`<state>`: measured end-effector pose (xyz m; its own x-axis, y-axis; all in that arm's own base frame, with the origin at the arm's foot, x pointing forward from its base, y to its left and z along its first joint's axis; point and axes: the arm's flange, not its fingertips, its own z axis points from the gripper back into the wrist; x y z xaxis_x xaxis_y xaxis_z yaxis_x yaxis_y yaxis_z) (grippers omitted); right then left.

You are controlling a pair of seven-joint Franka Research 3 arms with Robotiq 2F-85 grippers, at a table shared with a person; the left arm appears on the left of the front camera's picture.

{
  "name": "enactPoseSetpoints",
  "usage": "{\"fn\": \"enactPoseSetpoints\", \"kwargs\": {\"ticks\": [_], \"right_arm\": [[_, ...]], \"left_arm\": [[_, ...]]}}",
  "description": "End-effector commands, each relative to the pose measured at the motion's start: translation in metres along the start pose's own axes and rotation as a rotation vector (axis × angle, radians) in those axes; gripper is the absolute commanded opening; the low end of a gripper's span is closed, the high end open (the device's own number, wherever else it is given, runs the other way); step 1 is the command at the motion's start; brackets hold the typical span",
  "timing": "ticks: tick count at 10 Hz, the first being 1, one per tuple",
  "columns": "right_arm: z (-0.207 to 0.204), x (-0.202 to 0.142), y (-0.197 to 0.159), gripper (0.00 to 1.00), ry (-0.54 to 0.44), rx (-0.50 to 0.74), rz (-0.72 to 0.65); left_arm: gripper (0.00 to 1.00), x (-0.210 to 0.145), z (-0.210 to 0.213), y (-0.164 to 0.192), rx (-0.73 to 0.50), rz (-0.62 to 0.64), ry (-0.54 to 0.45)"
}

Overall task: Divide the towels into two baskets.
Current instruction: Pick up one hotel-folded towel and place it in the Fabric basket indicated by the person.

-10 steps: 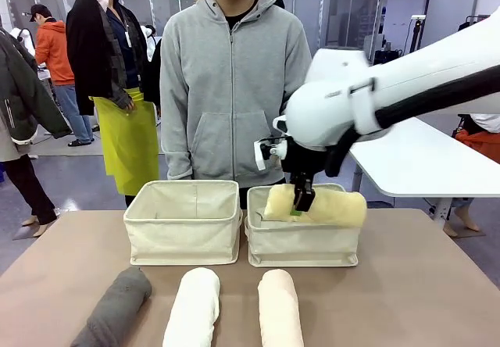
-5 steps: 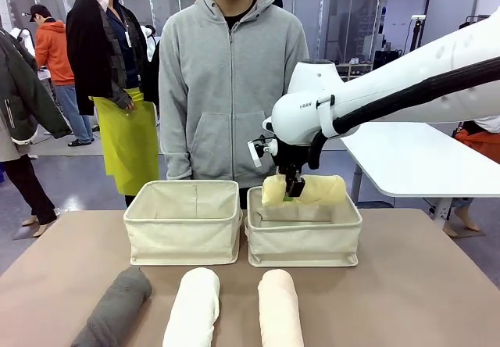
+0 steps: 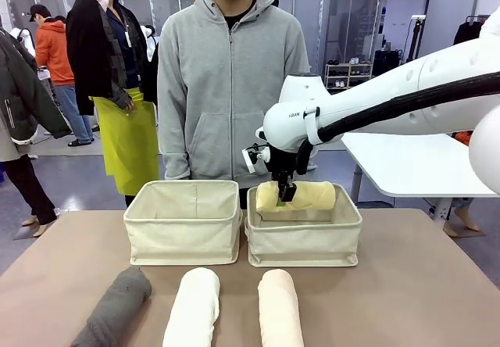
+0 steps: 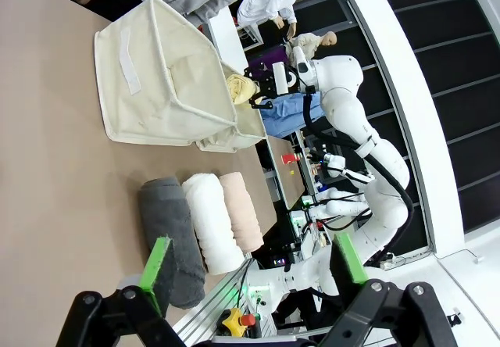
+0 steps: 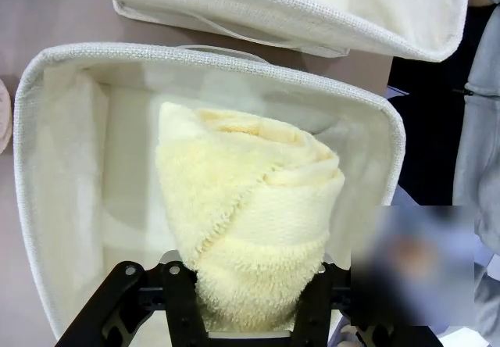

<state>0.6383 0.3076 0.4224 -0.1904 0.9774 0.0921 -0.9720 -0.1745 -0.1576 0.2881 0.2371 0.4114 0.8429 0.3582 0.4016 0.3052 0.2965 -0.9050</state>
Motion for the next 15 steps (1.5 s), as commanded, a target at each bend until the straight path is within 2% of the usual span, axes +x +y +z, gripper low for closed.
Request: {"fn": "enactPoseSetpoints", "kwargs": {"ticks": [1,3,4,5,7,11,13,14,15], "right_arm": [[0.0,-0.002,-0.009,0.37,0.014,0.022,0.011],[-0.003,-0.006,-0.012,0.37,0.007,0.028,-0.005],[-0.004,-0.008,-0.013,0.51,0.009,0.022,-0.018],[-0.008,-0.011,-0.014,0.73,0.013,0.009,-0.029],[-0.011,-0.014,-0.013,1.0,0.021,-0.007,-0.039],[-0.005,-0.02,-0.008,1.0,0.031,-0.017,-0.056],[0.005,-0.024,0.002,1.0,-0.019,-0.023,-0.084],[-0.007,-0.019,-0.014,1.0,0.012,0.0,-0.033],[-0.007,-0.019,-0.014,1.0,0.012,0.0,-0.033]], "left_arm": [[1.0,-0.002,0.002,-0.002,-0.014,-0.007,-0.01],[1.0,-0.002,0.002,-0.002,-0.014,-0.007,-0.01],[1.0,-0.002,0.002,-0.002,-0.014,-0.007,-0.01],[1.0,-0.002,0.002,-0.002,-0.014,-0.007,-0.01],[1.0,-0.002,0.002,-0.002,-0.014,-0.007,-0.01],[1.0,-0.002,0.002,-0.002,-0.014,-0.007,-0.01],[1.0,-0.002,0.002,-0.002,-0.014,-0.007,-0.01],[1.0,-0.002,0.002,-0.002,-0.014,-0.007,-0.01],[1.0,-0.002,0.002,-0.002,-0.014,-0.007,-0.01]]}}
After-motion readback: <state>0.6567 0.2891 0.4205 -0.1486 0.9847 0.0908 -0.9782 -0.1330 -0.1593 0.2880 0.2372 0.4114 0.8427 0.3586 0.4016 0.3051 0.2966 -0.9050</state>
